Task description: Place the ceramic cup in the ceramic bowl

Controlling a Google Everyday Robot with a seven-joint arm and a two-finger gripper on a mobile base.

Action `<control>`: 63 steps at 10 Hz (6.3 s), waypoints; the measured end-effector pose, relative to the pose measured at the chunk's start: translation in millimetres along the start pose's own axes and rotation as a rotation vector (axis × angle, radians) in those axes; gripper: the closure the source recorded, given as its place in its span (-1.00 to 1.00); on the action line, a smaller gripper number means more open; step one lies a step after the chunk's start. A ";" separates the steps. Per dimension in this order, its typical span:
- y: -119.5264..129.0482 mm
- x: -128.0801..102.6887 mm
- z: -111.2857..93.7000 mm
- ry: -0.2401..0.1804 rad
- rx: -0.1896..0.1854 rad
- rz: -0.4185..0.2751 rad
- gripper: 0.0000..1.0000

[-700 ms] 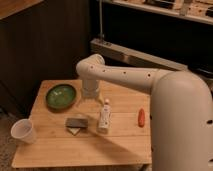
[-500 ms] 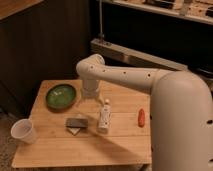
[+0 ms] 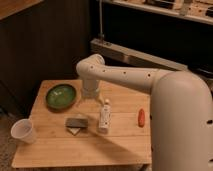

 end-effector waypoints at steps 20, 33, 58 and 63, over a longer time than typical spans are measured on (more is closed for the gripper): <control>-25.5 -3.4 -52.7 0.010 -0.015 -0.007 -0.60; -53.7 -9.8 -78.5 0.007 -0.016 -0.012 -0.60; -82.0 0.6 -85.4 -0.006 0.042 0.035 -0.60; -86.3 2.3 -85.0 -0.007 0.056 0.041 -0.60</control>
